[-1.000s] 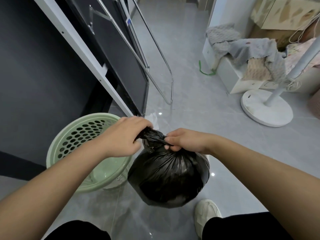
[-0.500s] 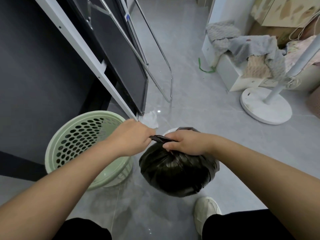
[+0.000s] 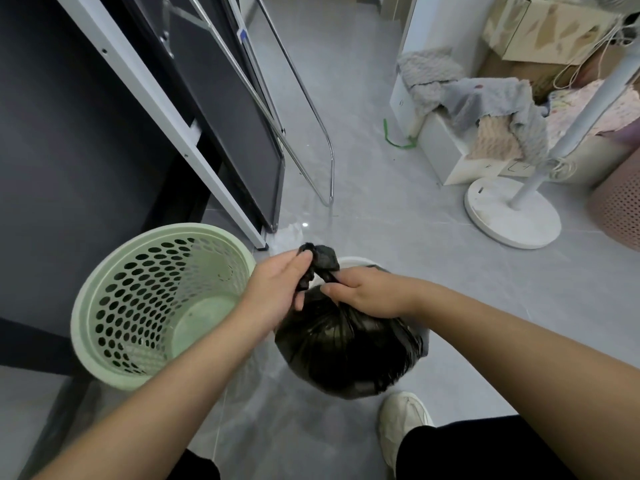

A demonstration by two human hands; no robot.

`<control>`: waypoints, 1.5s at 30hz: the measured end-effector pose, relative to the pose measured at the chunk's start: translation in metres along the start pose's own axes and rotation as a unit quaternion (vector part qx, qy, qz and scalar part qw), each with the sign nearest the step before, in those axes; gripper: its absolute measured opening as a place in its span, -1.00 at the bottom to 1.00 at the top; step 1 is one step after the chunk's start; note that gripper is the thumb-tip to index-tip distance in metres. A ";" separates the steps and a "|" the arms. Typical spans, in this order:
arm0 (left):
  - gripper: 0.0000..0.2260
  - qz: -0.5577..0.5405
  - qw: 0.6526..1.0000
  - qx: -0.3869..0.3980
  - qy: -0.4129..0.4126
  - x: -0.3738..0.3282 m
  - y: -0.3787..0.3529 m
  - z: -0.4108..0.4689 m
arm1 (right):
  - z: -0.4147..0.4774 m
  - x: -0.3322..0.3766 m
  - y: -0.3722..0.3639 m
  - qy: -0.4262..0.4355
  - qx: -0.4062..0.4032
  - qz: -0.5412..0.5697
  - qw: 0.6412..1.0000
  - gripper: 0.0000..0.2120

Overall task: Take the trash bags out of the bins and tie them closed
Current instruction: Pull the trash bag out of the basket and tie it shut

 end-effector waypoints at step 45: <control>-0.75 0.321 0.922 0.218 0.016 0.005 -0.007 0.002 | -0.019 -0.006 0.027 0.031 -0.140 -0.201 0.969 -0.86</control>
Point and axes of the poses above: each hand's wrist, its own z-axis towards the middle knuckle, its own y-axis out of the back of the hand, x = y × z, the point moved 5 cm from there along z, towards the middle knuckle, and after that the axes turned 5 degrees about x, right-handed, at the moved point
